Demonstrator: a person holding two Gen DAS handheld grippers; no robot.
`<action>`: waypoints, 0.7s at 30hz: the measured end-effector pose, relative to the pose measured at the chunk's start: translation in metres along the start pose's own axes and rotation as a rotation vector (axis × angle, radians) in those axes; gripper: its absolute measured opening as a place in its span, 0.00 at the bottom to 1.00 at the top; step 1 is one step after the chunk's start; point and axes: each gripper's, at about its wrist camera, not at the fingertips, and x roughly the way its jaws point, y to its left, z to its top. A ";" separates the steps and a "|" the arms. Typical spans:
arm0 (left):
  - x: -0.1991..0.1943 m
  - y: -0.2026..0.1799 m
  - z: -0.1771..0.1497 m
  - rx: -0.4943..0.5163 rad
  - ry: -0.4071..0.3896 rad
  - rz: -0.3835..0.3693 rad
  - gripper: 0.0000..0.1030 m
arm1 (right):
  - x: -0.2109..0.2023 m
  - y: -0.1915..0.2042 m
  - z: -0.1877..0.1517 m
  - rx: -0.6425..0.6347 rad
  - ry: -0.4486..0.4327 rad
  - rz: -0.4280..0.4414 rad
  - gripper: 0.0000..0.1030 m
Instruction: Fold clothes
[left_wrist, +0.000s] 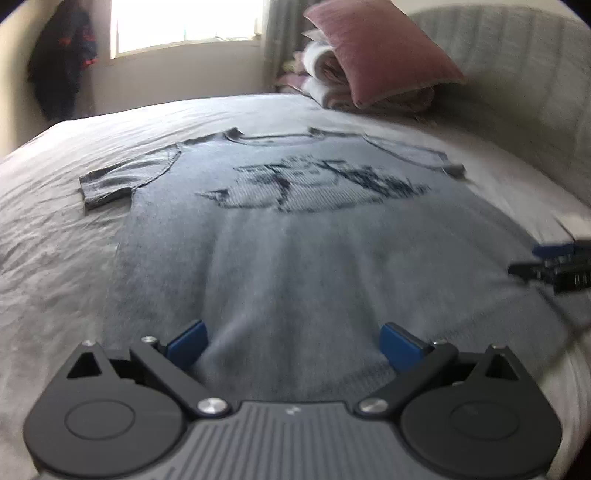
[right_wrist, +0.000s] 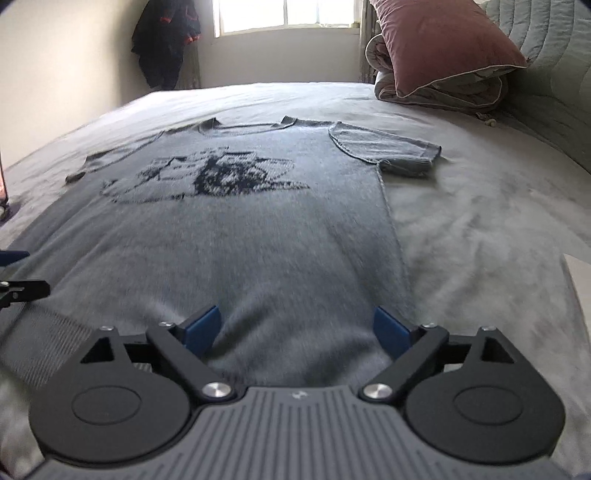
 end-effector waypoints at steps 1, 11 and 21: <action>-0.004 -0.001 0.000 0.018 0.018 0.000 0.98 | -0.003 0.000 -0.001 -0.010 0.004 0.000 0.89; -0.021 0.003 0.044 -0.035 0.069 -0.086 0.98 | -0.014 -0.023 0.022 -0.008 0.019 0.018 0.90; 0.046 0.002 0.117 -0.173 -0.008 -0.046 0.98 | 0.045 -0.076 0.082 0.237 -0.048 -0.052 0.90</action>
